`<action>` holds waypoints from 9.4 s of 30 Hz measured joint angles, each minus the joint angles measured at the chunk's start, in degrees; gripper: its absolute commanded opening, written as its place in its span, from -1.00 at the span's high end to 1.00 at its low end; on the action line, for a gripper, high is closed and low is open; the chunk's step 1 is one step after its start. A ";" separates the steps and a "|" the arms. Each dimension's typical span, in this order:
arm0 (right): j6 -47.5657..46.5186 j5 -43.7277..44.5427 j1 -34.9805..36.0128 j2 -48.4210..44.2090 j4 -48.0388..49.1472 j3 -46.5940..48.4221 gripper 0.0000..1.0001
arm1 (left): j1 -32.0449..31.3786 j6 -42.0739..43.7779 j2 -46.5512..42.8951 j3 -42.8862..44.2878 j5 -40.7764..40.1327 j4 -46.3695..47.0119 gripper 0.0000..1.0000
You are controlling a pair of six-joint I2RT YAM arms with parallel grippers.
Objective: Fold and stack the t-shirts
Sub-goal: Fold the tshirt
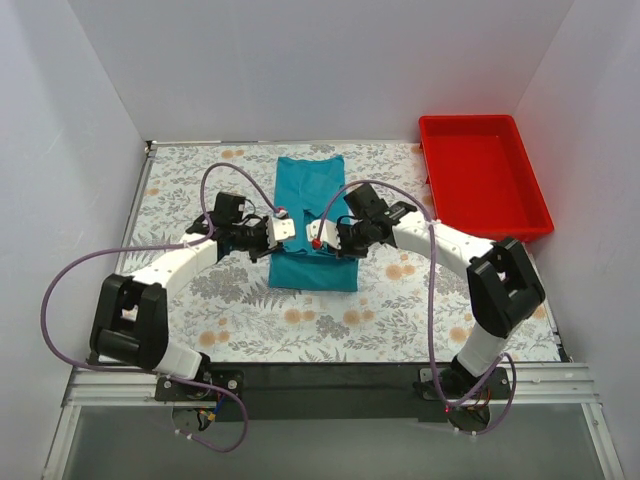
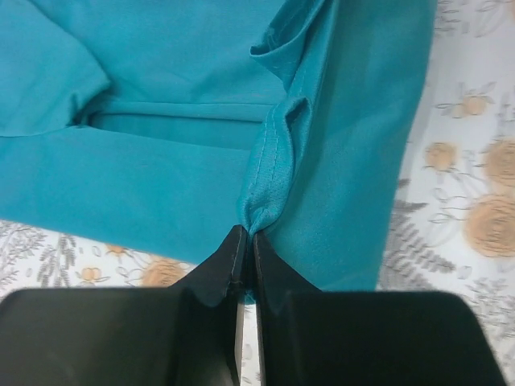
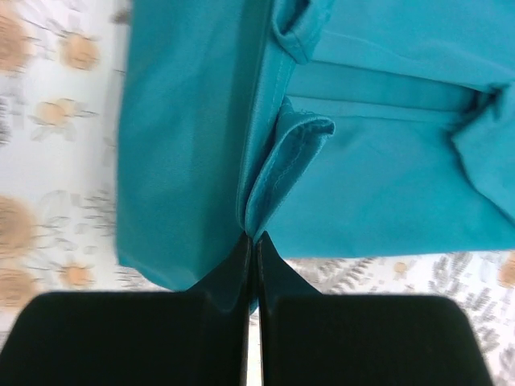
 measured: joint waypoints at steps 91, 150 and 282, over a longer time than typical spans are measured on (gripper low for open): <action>31.15 -15.15 -9.29 8.41 -5.18 3.91 0.25 | 6.71 -54.01 6.12 -0.24 9.16 -5.40 0.16; 24.83 3.34 4.09 -5.18 7.13 -13.81 0.26 | 2.99 -24.65 -9.42 -8.09 4.11 -4.74 0.16; 37.88 -34.05 -14.25 21.09 -10.10 17.49 0.74 | -10.84 -15.45 8.00 5.97 12.39 -5.68 0.04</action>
